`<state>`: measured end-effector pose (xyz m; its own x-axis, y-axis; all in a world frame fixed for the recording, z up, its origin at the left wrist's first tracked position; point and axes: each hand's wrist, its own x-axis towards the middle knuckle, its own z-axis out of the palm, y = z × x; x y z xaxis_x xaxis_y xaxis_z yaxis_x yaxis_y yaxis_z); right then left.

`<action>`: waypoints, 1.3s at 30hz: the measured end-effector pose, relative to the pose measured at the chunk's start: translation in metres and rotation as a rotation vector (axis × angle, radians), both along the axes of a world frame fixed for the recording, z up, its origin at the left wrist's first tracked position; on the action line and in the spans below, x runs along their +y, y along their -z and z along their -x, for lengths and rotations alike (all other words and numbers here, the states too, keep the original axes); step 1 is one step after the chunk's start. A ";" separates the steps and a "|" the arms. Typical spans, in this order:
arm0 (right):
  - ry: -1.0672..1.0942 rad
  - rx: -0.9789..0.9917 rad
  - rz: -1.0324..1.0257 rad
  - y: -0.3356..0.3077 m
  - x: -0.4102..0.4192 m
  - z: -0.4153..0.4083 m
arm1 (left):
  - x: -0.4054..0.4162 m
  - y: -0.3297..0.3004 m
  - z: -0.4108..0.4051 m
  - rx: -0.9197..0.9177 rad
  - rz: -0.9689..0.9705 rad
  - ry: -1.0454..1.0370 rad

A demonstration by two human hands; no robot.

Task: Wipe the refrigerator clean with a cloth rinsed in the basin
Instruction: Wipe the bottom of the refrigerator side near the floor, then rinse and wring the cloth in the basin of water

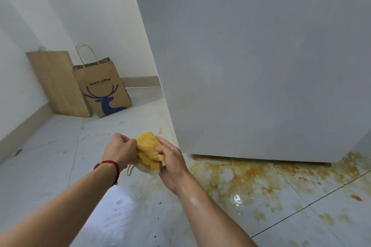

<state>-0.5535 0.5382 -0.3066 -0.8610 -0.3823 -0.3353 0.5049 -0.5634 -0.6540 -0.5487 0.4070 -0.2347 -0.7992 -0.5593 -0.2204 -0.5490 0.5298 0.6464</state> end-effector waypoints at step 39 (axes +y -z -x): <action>-0.888 1.310 -0.243 -0.196 -0.430 -0.402 | -0.401 -0.128 -0.642 0.793 -0.457 -1.012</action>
<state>-0.1519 0.1080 -0.1103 -0.1348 -0.9455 0.2965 -0.3548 -0.2333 -0.9054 0.0930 0.0058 -0.1069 -0.0847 -0.9719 -0.2195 0.0313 -0.2228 0.9744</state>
